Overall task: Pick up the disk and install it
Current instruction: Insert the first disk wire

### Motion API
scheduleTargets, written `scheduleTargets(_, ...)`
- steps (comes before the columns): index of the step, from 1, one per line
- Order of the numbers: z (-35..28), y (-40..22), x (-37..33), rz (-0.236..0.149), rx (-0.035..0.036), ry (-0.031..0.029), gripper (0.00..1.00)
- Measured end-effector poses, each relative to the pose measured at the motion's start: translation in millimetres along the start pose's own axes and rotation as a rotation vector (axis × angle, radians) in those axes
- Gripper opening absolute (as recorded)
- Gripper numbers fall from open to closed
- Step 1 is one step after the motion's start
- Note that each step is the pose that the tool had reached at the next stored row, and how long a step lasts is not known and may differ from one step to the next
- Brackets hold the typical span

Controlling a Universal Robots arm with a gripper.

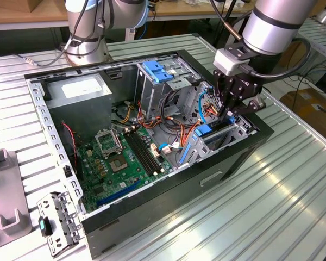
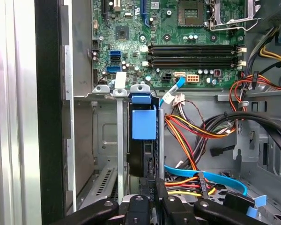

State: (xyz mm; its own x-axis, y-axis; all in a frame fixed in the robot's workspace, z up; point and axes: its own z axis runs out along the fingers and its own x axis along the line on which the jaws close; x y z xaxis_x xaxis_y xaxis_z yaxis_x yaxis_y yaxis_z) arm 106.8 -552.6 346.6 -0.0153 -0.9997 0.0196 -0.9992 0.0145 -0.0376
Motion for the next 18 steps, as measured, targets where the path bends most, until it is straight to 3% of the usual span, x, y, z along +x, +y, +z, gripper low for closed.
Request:
scheduleTargets(8, 3.2, -1.8, -0.3, 0.009, -0.0003, 0.0004, 0.17)
scheduleTargets(14, 0.9, -1.9, -0.3, 0.009, -0.0002, -0.0004, 0.17)
scheduleTargets(16, 0.5, -1.9, -0.3, 0.009, -0.0003, -0.0025, 0.17)
scheduleTargets(18, 0.5, -1.9, -0.3, 0.01, -0.0005, -0.0128, 0.17)
